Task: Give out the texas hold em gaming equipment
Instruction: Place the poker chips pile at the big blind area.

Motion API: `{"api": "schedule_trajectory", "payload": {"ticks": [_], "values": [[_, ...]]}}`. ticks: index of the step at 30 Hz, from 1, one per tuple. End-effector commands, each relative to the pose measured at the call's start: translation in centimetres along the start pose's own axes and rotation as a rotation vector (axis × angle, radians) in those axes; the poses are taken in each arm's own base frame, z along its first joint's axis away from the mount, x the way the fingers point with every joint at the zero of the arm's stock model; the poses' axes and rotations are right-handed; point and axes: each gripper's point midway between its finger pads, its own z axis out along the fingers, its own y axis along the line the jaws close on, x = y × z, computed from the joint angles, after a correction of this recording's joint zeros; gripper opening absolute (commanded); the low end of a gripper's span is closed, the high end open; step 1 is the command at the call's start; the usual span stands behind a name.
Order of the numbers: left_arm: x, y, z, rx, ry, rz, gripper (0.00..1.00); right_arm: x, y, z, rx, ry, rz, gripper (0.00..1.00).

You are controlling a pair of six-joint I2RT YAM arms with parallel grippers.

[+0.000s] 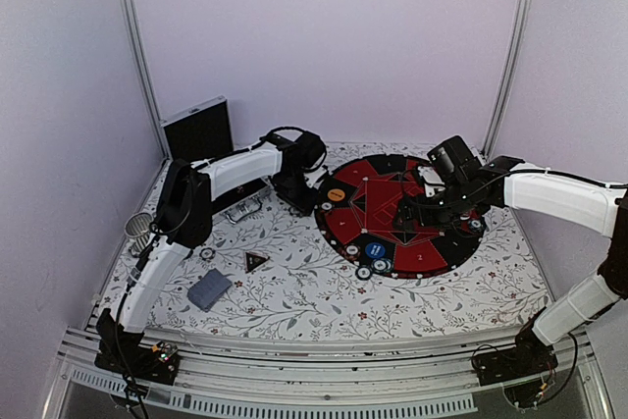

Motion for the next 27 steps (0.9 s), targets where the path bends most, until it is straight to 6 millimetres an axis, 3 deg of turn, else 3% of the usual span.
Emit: {"api": "schedule_trajectory", "payload": {"ticks": [1, 12, 17, 21, 24, 27], "values": [[-1.8, 0.2, -1.9, 0.007, -0.071, -0.007, 0.57, -0.5, 0.4, -0.9, -0.024, -0.028, 0.007, 0.99], [-4.9, 1.2, -8.8, 0.012, -0.218, -0.033, 0.68, -0.9, 0.7, -1.7, -0.034, -0.047, 0.013, 0.99], [-5.3, 1.8, -13.8, 0.021, -0.290, -0.070, 0.69, -1.7, 0.8, -3.3, -0.032, -0.101, 0.018, 0.99], [-3.0, 1.9, -18.6, 0.049, -0.349, -0.109, 0.76, -3.2, 0.7, -5.7, -0.028, -0.204, 0.024, 0.99], [0.2, 2.0, -21.9, 0.058, -0.388, -0.143, 0.80, -4.1, 1.0, -7.8, -0.049, -0.294, 0.021, 0.99], [4.9, 2.3, -22.5, 0.043, -0.350, -0.200, 0.83, -5.0, 1.9, -10.1, -0.111, -0.384, 0.001, 0.99]]}}
